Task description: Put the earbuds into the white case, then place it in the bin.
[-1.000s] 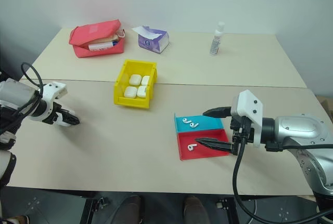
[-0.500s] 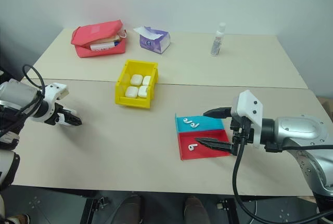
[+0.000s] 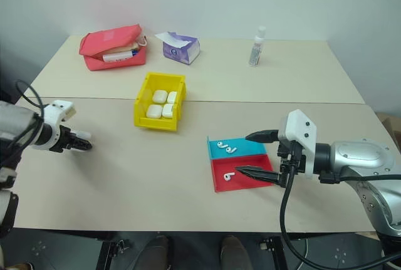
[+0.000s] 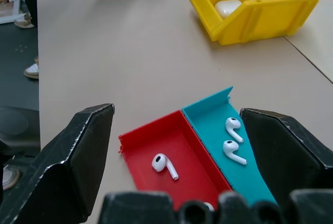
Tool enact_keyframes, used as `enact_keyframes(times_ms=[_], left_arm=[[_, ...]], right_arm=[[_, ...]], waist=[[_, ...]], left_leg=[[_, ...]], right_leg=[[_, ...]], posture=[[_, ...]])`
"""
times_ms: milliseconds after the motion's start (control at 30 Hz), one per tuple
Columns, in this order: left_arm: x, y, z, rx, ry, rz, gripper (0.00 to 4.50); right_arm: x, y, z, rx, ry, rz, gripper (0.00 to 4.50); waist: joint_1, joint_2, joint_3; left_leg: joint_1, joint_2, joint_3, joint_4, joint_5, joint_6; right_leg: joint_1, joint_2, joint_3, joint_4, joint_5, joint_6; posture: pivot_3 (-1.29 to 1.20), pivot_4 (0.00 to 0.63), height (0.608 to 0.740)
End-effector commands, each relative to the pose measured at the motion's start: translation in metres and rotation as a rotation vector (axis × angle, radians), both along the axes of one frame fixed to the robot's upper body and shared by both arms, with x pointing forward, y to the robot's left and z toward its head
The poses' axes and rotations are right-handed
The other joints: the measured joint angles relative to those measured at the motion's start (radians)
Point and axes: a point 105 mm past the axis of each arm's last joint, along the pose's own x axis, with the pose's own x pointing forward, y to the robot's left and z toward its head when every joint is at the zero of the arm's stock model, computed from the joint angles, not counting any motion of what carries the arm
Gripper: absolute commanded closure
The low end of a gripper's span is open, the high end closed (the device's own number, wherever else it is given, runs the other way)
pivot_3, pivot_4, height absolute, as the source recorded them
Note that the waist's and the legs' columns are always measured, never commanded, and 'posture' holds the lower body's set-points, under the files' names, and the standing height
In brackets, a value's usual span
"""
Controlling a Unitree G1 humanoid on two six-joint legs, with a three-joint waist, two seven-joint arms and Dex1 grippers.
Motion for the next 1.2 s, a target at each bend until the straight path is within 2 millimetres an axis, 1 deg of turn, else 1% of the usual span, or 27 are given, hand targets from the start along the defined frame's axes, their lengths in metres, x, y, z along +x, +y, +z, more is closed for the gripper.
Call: enact_keyframes(times_ms=[33, 100, 133, 167, 200, 233, 267, 333, 367, 433, 467, 533, 567, 600, 667, 767, 800, 900, 1000, 1100, 1200], left_arm=[[0.005, -0.005, 0.058, -0.015, -0.338, -0.036, 1.72], [0.005, -0.014, 0.081, -0.061, -0.535, -0.085, 1.72], [0.004, -0.018, 0.089, -0.072, -0.605, -0.104, 1.72], [0.005, -0.026, 0.101, -0.102, -0.732, -0.121, 1.72], [0.005, -0.031, 0.109, -0.123, -0.819, -0.122, 1.72], [0.006, -0.04, 0.116, -0.133, -0.897, -0.136, 1.72], [0.005, -0.051, 0.122, -0.192, -0.957, -0.166, 1.72], [0.0, -0.078, 0.131, -0.417, -1.045, -0.287, 1.72], [-0.002, -0.085, 0.134, -0.481, -1.065, -0.322, 1.72], [-0.006, -0.111, 0.135, -0.506, -1.1, -0.456, 1.72], [-0.012, -0.127, 0.136, -0.53, -1.111, -0.555, 1.72], [-0.032, -0.162, 0.137, -0.589, -1.13, -0.809, 1.72], [-0.041, -0.175, 0.135, -0.625, -1.123, -0.905, 1.72], [-0.05, -0.187, 0.133, -0.655, -1.12, -0.996, 1.72], [-0.06, -0.203, 0.128, -0.695, -1.107, -1.102, 1.72], [-0.07, -0.22, 0.115, -0.708, -1.064, -1.241, 1.72], [-0.071, -0.225, 0.113, -0.715, -1.063, -1.274, 1.72], [-0.077, -0.237, 0.114, -0.793, -1.082, -1.341, 1.72], [-0.082, -0.242, 0.113, -0.828, -1.094, -1.396, 1.72], [-0.084, -0.244, 0.111, -0.829, -1.104, -1.413, 1.72], [-0.087, -0.244, 0.112, -0.848, -1.119, -1.403, 1.72]], right_arm=[[0.001, 0.001, 0.012, 0.002, -0.064, 0.016, 0.0], [0.002, 0.001, 0.013, 0.004, -0.067, 0.015, 0.0], [0.002, 0.001, 0.013, 0.004, -0.067, 0.014, 0.0], [0.002, 0.001, 0.012, 0.001, -0.069, 0.016, 0.0], [0.002, 0.001, 0.012, -0.002, -0.07, 0.018, 0.0], [0.002, 0.003, 0.012, -0.01, -0.073, 0.026, 0.0], [0.003, 0.004, 0.012, -0.02, -0.079, 0.031, 0.0], [0.005, 0.007, 0.012, -0.05, -0.092, 0.033, 0.0], [0.006, 0.007, 0.012, -0.059, -0.095, 0.032, 0.0], [0.009, 0.011, 0.012, -0.11, -0.119, 0.025, 0.0], [0.011, 0.012, 0.011, -0.133, -0.124, 0.018, 0.0], [0.018, 0.011, 0.002, -0.258, -0.117, -0.031, 0.0], [0.022, 0.009, -0.002, -0.301, -0.096, -0.062, 0.0], [0.024, 0.008, -0.005, -0.333, -0.082, -0.08, 0.0], [0.024, 0.007, -0.011, -0.38, -0.029, -0.094, 0.0], [0.023, 0.008, -0.018, -0.437, 0.026, -0.108, 0.0], [0.022, 0.009, -0.021, -0.461, 0.044, -0.103, 0.18], [0.02, 0.012, -0.029, -0.52, 0.092, -0.094, 0.86], [0.022, 0.013, -0.037, -0.583, 0.124, -0.106, 1.88], [0.026, 0.008, -0.048, -0.671, 0.144, -0.137, 1.88], [0.028, 0.006, -0.054, -0.7, 0.163, -0.145, 1.88]], waist=[[0.0, 0.0, 0.0], [0.0, 0.0, 0.0], [0.0, 0.0, 0.0], [0.002, 0.0, 0.0], [0.005, 0.0, 0.0], [0.009, 0.0, 0.0], [0.012, 0.0, 0.0], [0.015, 0.0, 0.0], [0.016, 0.0, 0.0], [0.015, 0.0, 0.0], [0.015, 0.0, 0.0], [0.014, 0.0, 0.0], [0.014, 0.0, 0.0], [0.014, 0.0, 0.0], [0.013, 0.0, 0.0], [0.009, 0.001, -0.001], [0.007, 0.001, -0.001], [0.004, 0.001, -0.001], [0.0, 0.001, -0.001], [-0.003, 0.001, -0.001], [-0.004, 0.001, -0.001]], left_leg=[[-0.001, 0.0, -0.001, 0.0, 0.0, 0.0], [0.0, 0.0, -0.001, 0.0, 0.0, 0.0], [0.0, 0.0, -0.001, 0.001, 0.0, 0.0], [0.0, 0.0, -0.001, 0.001, 0.0, 0.0], [0.0, 0.0, -0.001, 0.001, 0.0, 0.0], [0.001, 0.0, -0.002, 0.002, 0.0, 0.0], [0.001, 0.0, -0.002, 0.003, 0.0, 0.0], [0.002, 0.0, -0.003, 0.004, 0.0, 0.0], [0.003, 0.0, -0.003, 0.005, 0.0, 0.0], [0.004, 0.0, -0.004, 0.005, 0.0, 0.0], [0.004, 0.0, -0.004, 0.005, 0.0, 0.0], [0.005, -0.001, -0.004, 0.005, 0.0, 0.0], [0.004, -0.001, -0.004, 0.005, 0.0, 0.0], [0.004, -0.001, -0.004, 0.005, 0.0, 0.0], [0.005, -0.001, -0.004, 0.005, 0.0, 0.0], [0.005, -0.001, -0.004, 0.005, 0.0, 0.0], [0.005, -0.001, -0.004, 0.005, 0.0, 0.0], [0.005, -0.001, -0.004, 0.005, 0.0, 0.0], [0.005, -0.001, -0.005, 0.006, 0.0, 0.0], [0.004, -0.001, -0.006, 0.005, 0.0, 0.0], [0.004, -0.001, -0.006, 0.005, 0.0, 0.0]], right_leg=[[0.0, 0.0, -0.001, 0.0, 0.0, 0.0], [0.0, -0.001, -0.001, 0.0, 0.0, 0.0], [0.001, -0.001, -0.001, 0.0, 0.0, 0.0], [0.001, -0.001, -0.001, 0.0, 0.0, 0.0], [0.002, -0.001, -0.002, 0.0, 0.0, 0.0], [0.003, -0.001, -0.002, 0.0, 0.0, 0.0], [0.004, -0.001, -0.003, 0.0, 0.0, 0.0], [0.006, -0.001, -0.003, 0.0, 0.001, 0.001], [0.008, -0.001, -0.003, -0.001, 0.001, 0.001], [0.009, -0.001, -0.004, -0.001, 0.001, 0.001], [0.009, -0.001, -0.004, -0.001, 0.001, 0.001], [0.01, -0.001, -0.004, -0.002, 0.001, 0.001], [0.01, -0.001, -0.004, -0.002, 0.001, 0.001], [0.01, -0.001, -0.004, -0.003, 0.001, 0.001], [0.01, -0.001, -0.004, -0.003, 0.001, 0.001], [0.01, -0.001, -0.004, -0.003, 0.001, 0.001], [0.01, -0.001, -0.004, -0.003, 0.001, 0.001], [0.011, -0.001, -0.004, -0.003, 0.001, 0.001], [0.011, -0.001, -0.004, -0.003, 0.001, 0.001], [0.011, -0.001, -0.005, -0.003, 0.001, 0.001], [0.011, -0.001, -0.005, -0.004, 0.0, 0.001]], posture=[[0.0, 0.15, 0.74], [0.0, 0.15, 0.74], [0.0, 0.15, 0.74], [0.0, 0.15, 0.74], [0.0, 0.15, 0.74], [0.0, 0.15, 0.74], [0.0, 0.15, 0.74], [0.0, 0.15, 0.74], [0.0, 0.15, 0.74], [0.0, 0.15, 0.74], [0.0, 0.15, 0.74], [0.0, 0.15, 0.74], [0.0, 0.15, 0.74], [0.0, 0.15, 0.74], [0.0, 0.15, 0.74], [0.0, 0.15, 0.74], [0.0, 0.15, 0.74], [0.0, 0.15, 0.74], [0.0, 0.15, 0.74], [0.0, 0.15, 0.74], [0.0, 0.15, 0.74]])
